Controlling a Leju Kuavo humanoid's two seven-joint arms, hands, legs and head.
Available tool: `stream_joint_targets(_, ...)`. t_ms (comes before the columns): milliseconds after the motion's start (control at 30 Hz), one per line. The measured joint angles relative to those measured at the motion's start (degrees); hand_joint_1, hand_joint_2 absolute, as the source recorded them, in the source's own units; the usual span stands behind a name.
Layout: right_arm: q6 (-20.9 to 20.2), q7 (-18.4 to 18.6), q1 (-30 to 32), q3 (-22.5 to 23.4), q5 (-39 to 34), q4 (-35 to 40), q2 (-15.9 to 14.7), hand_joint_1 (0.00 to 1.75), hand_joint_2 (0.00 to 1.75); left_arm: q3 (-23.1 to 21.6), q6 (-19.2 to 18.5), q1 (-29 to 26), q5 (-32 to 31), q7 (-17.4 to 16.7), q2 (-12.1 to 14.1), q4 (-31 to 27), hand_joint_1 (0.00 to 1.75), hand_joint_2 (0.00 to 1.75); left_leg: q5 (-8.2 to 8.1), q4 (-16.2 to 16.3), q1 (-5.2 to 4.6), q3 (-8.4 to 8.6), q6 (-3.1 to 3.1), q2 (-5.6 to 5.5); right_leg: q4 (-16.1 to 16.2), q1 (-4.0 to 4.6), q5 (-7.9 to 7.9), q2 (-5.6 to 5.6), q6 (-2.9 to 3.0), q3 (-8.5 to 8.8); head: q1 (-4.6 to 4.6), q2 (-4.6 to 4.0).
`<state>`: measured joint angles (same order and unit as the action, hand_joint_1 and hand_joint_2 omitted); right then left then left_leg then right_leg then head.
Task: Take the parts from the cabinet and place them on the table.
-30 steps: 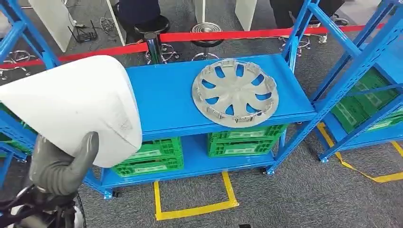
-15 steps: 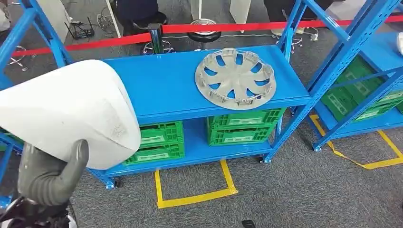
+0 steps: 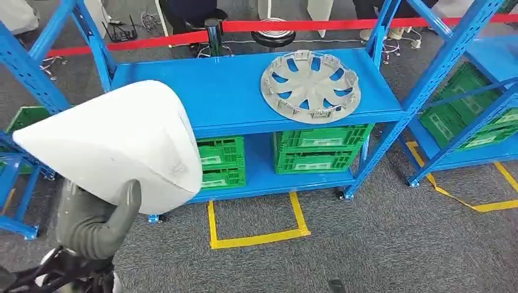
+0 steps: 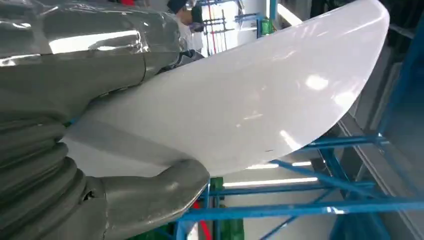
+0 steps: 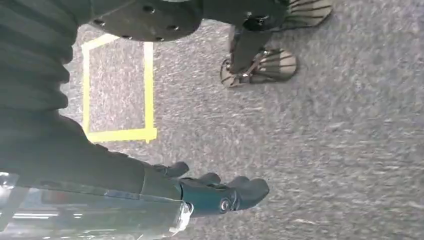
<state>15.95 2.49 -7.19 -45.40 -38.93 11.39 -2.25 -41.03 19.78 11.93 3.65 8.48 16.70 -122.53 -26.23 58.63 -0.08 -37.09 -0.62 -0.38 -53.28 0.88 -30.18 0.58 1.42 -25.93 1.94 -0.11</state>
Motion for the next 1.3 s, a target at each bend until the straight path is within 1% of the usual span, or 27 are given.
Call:
stream_joint_targets(33, -0.56, 0.41, -0.04, 0.0, -0.15, 0.0, -0.04, 0.0, 1.75, -0.04, -0.04, 0.02, 0.0, 0.13, -0.02, 0.17, 1.75, 1.75, -3.55, 2.29, 0.08, -0.85, -0.16, 0.11, -0.03, -0.08, 0.65, -0.02, 0.52, -0.92, -0.26, 0.0)
stream_joint_targets(67, -1.25, 0.94, -0.05, 0.02, -0.2, 0.0, -0.13, 0.0, 1.75, -0.09, -0.04, 0.0, -0.04, 0.39, -0.07, 0.35, 1.75, 1.75, -7.28, 6.09, 0.28, -1.9, -0.5, 0.19, -0.13, -0.12, 1.32, -0.02, 0.47, -1.89, -0.72, 0.0)
stream_joint_targets(133, -2.08, 1.14, 0.09, 0.02, -0.2, 0.0, -0.2, 0.0, 1.75, -0.26, 0.2, -0.21, -0.04, 1.03, -0.13, 0.7, 1.75, 1.75, -11.31, 13.87, 0.64, -3.42, -1.1, 0.22, -0.3, -0.12, 2.65, -0.01, 0.37, -3.69, -1.42, 0.0)
stream_joint_targets(167, -2.21, 0.53, 0.13, 0.02, -0.22, 0.0, -0.24, 0.0, 1.75, -0.33, 0.24, -0.41, -0.04, 1.35, -0.13, 0.85, 1.75, 1.75, -10.65, 16.1, 0.73, -3.36, -1.37, 0.25, -0.6, -0.23, 3.32, -0.01, 0.19, -4.81, -1.53, 0.0)
stream_joint_targets(200, -2.18, 0.02, 0.12, 0.02, -0.26, 0.0, -0.28, 0.0, 1.75, -0.41, 0.26, -0.53, -0.06, 1.49, -0.13, 0.98, 1.75, 1.75, -8.24, 15.83, 0.86, -2.15, -1.62, 0.34, -1.1, -0.41, 3.87, 0.0, -0.08, -6.09, -1.66, 0.0)
stream_joint_targets(267, -2.33, -0.18, 0.06, 0.02, -0.5, 0.0, -0.31, 0.0, 1.75, -0.61, 0.5, -0.59, -0.5, 1.44, -0.13, 1.09, 1.75, 1.75, -4.21, 9.67, 1.29, 3.21, -2.13, 0.49, -2.54, -0.87, 4.48, -0.01, -0.76, -8.35, -1.83, 0.0)
stream_joint_targets(300, -2.58, -0.18, -0.02, 0.02, -0.5, 0.0, -0.39, 0.0, 1.75, -0.66, 0.66, -0.58, -0.68, 1.44, -0.17, 1.09, 1.75, 1.75, -4.42, 4.95, 1.64, 6.93, -2.43, 0.55, -3.51, -0.92, 4.64, -0.05, -1.03, -9.21, -2.07, 0.0)
stream_joint_targets(333, -2.73, -0.15, 0.0, 0.02, -0.5, 0.0, -0.68, 0.0, 1.75, -0.72, 0.72, -0.51, -0.77, 1.4, -0.31, 1.09, 1.75, 1.75, -6.73, 0.51, 1.5, 9.81, -2.72, 0.44, -4.44, -0.75, 4.63, -0.18, -1.3, -10.14, -2.49, 0.0)
stream_joint_targets(367, -2.84, -0.15, -0.02, 0.0, -0.48, 0.0, -0.66, 0.0, 1.75, -0.81, 0.77, -0.63, -0.87, 1.42, -0.35, 1.07, 1.75, 1.75, -7.89, -1.04, 1.39, 10.38, -1.43, 0.28, -5.03, -0.67, 4.91, -0.23, -1.69, -10.52, -2.31, 0.0)
stream_joint_targets(467, -2.95, -0.15, 0.17, 0.0, -0.48, 0.0, -0.94, 0.0, 1.75, -0.92, 0.98, -0.79, -1.01, 1.38, -0.46, 1.14, 1.75, 1.75, -6.92, -0.97, 1.15, 8.98, 0.52, 0.21, -4.72, -0.93, 6.5, -0.35, -2.72, -10.91, -1.99, 0.0)
stream_joint_targets(500, -2.95, -0.15, 0.22, -0.02, -0.46, 0.0, -1.01, 0.0, 1.75, -0.94, 1.2, -0.76, -1.05, 1.38, -0.53, 1.2, 1.75, 1.75, -6.28, -1.02, 1.33, 8.46, 1.15, 0.32, -5.07, -1.08, 5.6, -0.38, -3.03, -11.33, -2.16, 0.0)
stream_joint_targets(533, -3.04, -0.05, 0.28, -0.04, -0.41, 0.0, -0.92, 0.0, 1.75, -0.98, 1.29, -0.84, -1.09, 1.38, -0.7, 1.2, 1.75, 1.75, -5.64, -1.02, 1.33, 7.79, 1.6, 0.21, -6.78, -1.1, 2.45, -0.39, -3.42, -11.93, -1.66, 0.0)
stream_joint_targets(600, -3.1, 0.26, 0.14, -0.07, -0.11, 0.0, -0.87, 0.0, 1.75, -1.01, 1.53, -0.87, -1.49, 1.46, -0.98, 1.22, 1.75, 1.75, -4.29, -0.99, 1.13, 6.2, 1.97, 0.15, -14.79, -1.37, -4.8, -0.38, -3.99, -13.63, -0.72, 0.0)
stream_joint_targets(633, -3.1, 0.52, 0.01, -0.07, -0.06, 0.0, -0.9, 0.0, 1.75, -1.01, 1.82, -0.96, -1.71, 1.49, -1.07, 1.22, 1.75, 1.75, -3.65, -0.94, 1.02, 5.36, 1.99, 0.14, -19.04, -1.39, -6.81, -0.38, -4.06, -14.19, -0.52, 0.0)
stream_joint_targets(667, -3.1, 0.59, -0.07, -0.07, -0.02, 0.0, -0.87, 0.0, 1.75, -1.03, 1.99, -1.15, -1.83, 1.49, -1.12, 1.22, 1.75, 1.75, -3.06, -0.9, 0.91, 4.61, 1.99, 0.17, -21.67, -1.37, -6.97, -0.4, -4.02, -14.07, -0.2, 0.0)
stream_joint_targets(733, -3.1, 0.63, -0.15, -0.07, 0.0, 0.0, -0.9, 0.0, 1.75, -1.05, 2.34, -1.44, -1.92, 1.51, -1.2, 1.22, 1.75, 1.75, -1.98, -0.88, 0.63, 3.23, 1.94, 0.2, -19.97, -1.35, -3.73, -0.43, -3.51, -11.2, 0.31, 0.0)
stream_joint_targets(800, -3.1, 0.63, -0.33, -0.09, 0.04, 0.0, -0.96, 0.0, 1.75, -1.05, 2.45, -1.48, -1.99, 1.57, -1.25, 1.2, 1.75, 1.75, -1.07, -0.89, 0.39, 2.22, 1.79, 0.19, -10.11, -0.98, -0.82, -0.52, -2.25, -4.18, 0.46, 0.0)
stream_joint_targets(833, -3.08, 0.63, -0.61, -0.15, 0.07, 0.02, -1.2, 0.0, 1.75, -1.05, 2.51, -1.56, -2.01, 1.64, -1.31, 1.2, 1.75, 1.75, -0.74, -0.88, 0.4, 2.06, 1.55, 0.26, -4.8, -0.51, -1.46, -0.55, -1.52, -0.34, 0.39, 0.0)
stream_joint_targets(867, -3.1, 0.63, -0.83, -0.24, 0.22, 0.11, -1.25, 0.0, 1.75, -1.05, 2.62, -1.66, -2.01, 1.7, -1.36, 1.2, 1.75, 1.75, -0.38, -0.82, 0.22, 1.87, 1.23, 0.44, -1.01, -0.28, -2.21, -0.46, -1.11, 1.66, 0.5, 0.0)
stream_joint_targets(933, -3.1, 0.7, -1.07, -0.33, 0.42, 0.13, -1.38, 0.0, 1.75, -1.05, 2.78, -1.75, -2.01, 1.81, -1.42, 1.2, 1.75, 1.75, 0.47, -0.92, 0.46, 1.55, 0.49, 0.8, -0.65, -0.05, -2.37, -0.55, -1.04, 1.29, 0.29, 0.0)
stream_joint_targets(1000, -3.1, 0.74, -0.84, -0.41, 0.42, 0.24, -1.33, 0.0, 1.75, -1.07, 3.1, -1.86, -2.01, 1.86, -1.42, 1.18, 1.75, 1.75, 0.42, -0.72, 0.52, 1.32, -0.16, 0.81, 0.35, -0.4, -0.95, -0.32, -0.29, 1.17, 0.33, 0.0)
stream_joint_targets(1033, -3.19, 0.74, -0.8, -0.46, 0.42, 0.39, -1.36, 0.0, 1.75, -1.09, 3.21, -1.94, -2.01, 1.86, -1.42, 1.18, 1.75, 1.75, -1.4, 0.48, 0.57, 0.67, -0.43, 0.44, 0.38, -0.33, -0.55, -0.19, 0.04, 0.79, 0.09, 0.0)
stream_joint_targets(1100, -3.17, 0.72, -0.85, -0.5, 0.44, 0.44, -1.4, 0.0, 1.75, -1.11, 3.26, -2.1, -2.01, 1.84, -1.42, 1.18, 1.75, 1.75, -7.18, 7.93, 0.64, -2.12, -0.89, 0.28, 0.15, -0.23, 0.07, -0.09, 0.39, -0.29, -0.74, 0.0)
stream_joint_targets(1167, -3.28, 0.72, -0.72, -0.52, 0.44, 0.44, -1.38, 0.0, 1.75, -1.14, 3.28, -2.46, -2.01, 1.84, -1.42, 1.2, 1.75, 1.75, -9.96, 15.66, 0.59, -4.69, -1.26, 0.23, -0.33, -0.12, 0.56, -0.02, 0.42, -1.43, -1.46, 0.0)
stream_joint_targets(1200, -3.3, 0.72, -0.67, -0.52, 0.44, 0.46, -1.36, 0.0, 1.75, -1.14, 3.28, -2.59, -2.01, 1.84, -1.4, 1.22, 1.75, 1.75, -9.3, 15.95, 0.59, -4.32, -1.29, 0.26, -0.71, -0.13, 0.68, -0.02, 0.33, -1.93, -1.57, 0.0)
stream_joint_targets(1233, -3.34, 0.72, -0.65, -0.55, 0.42, 0.46, -1.35, 0.0, 1.75, -1.14, 3.28, -2.65, -2.01, 1.84, -1.4, 1.22, 1.75, 1.75, -7.64, 13.68, 0.6, -2.52, -1.29, 0.32, -1.21, -0.17, 0.7, -0.03, 0.28, -2.42, -1.7, 0.0)
stream_joint_targets(1300, -3.36, 0.72, -0.74, -0.55, 0.46, 0.48, -1.29, 0.0, 1.75, -1.14, 3.28, -2.65, -2.01, 1.84, -1.4, 1.2, 1.75, 1.75, -3.64, 4.41, 0.64, 3.51, -1.22, 0.51, -2.34, -0.29, 0.48, -0.07, -0.01, -3.04, -2.14, 0.0)
